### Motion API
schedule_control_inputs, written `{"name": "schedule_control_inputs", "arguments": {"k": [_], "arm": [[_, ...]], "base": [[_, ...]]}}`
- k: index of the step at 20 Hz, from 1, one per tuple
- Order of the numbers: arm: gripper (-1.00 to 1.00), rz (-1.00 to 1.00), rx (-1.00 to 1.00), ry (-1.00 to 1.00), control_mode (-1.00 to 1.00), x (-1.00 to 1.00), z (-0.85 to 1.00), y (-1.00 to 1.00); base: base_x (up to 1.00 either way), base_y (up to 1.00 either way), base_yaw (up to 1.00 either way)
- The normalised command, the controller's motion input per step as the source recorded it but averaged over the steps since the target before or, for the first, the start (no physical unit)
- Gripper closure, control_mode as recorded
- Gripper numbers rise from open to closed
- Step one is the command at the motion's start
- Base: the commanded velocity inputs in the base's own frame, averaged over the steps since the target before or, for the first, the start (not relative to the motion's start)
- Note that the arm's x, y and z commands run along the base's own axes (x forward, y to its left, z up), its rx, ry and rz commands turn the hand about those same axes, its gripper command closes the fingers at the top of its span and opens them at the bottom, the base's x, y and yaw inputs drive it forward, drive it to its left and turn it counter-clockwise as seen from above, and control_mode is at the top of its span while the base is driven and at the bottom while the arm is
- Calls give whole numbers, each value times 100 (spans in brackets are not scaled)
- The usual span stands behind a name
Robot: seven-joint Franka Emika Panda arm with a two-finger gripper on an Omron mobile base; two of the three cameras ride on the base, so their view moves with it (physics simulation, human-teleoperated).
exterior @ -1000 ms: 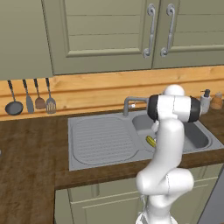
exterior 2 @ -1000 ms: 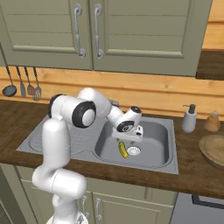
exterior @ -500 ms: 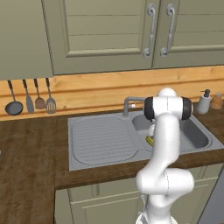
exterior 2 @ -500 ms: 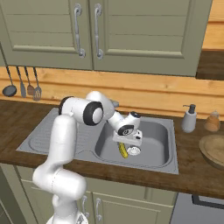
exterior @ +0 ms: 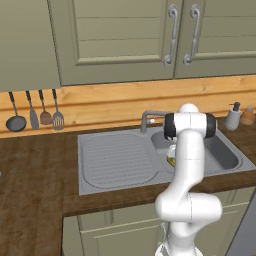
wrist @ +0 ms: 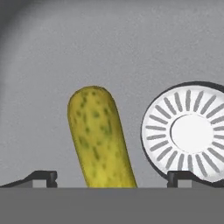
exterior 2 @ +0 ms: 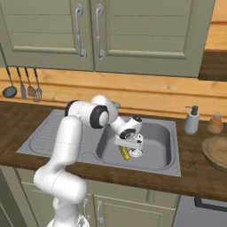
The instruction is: Pick the cucumber from the sink and place it in the bowl. Then pick the bowl and place it in the microwave. Then close the microwave door and press the start button.
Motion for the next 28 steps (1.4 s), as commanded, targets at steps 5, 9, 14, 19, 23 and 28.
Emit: {"name": "schedule_control_inputs", "arguments": {"k": [5,9,14,19,23,28], "arm": [[-100,0,0,0,-100,0,-27,17],[-100,0,0,0,-100,0,-35,15],[100,0,0,3,-100,0,-47,23],[100,1,0,-4,-100,-23,-2,8],[100,0,0,-20,-100,-54,74,0],[100,-3,0,-30,-100,-80,100,1]], "base": [[0,0,0],[0,0,0],[0,0,0],[0,0,0],[0,0,0],[0,0,0]]}}
